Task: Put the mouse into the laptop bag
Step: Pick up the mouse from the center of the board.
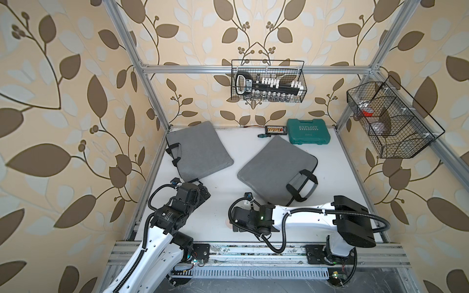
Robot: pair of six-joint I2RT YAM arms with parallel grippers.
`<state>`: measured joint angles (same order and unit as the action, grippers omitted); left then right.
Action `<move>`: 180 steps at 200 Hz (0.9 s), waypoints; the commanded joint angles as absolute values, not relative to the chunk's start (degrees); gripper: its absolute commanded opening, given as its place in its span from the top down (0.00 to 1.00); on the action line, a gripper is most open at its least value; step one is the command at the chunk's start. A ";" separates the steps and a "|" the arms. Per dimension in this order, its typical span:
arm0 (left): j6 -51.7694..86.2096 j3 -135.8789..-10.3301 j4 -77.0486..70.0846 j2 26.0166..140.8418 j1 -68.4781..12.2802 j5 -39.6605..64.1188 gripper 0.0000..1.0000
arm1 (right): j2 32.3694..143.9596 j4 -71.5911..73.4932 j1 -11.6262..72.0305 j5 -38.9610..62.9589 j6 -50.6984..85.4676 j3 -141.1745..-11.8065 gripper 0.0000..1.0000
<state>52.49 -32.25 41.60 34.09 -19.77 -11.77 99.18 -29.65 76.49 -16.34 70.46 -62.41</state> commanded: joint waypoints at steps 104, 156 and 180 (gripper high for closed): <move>51.50 -31.10 40.08 33.46 -18.90 -10.72 0.01 | 113.60 -24.92 73.76 -11.06 63.32 -74.33 0.08; 51.50 -31.10 39.56 33.75 -18.78 -10.36 0.01 | 116.19 -33.23 75.92 -17.75 63.36 -77.97 0.11; 51.49 -31.02 39.40 33.89 -18.72 -10.02 0.01 | 118.74 -38.79 76.29 -21.62 64.29 -80.71 0.10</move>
<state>52.45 -31.29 40.42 33.82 -19.40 -10.37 115.35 -30.50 75.75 -16.27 63.18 -77.84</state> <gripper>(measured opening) 0.989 0.896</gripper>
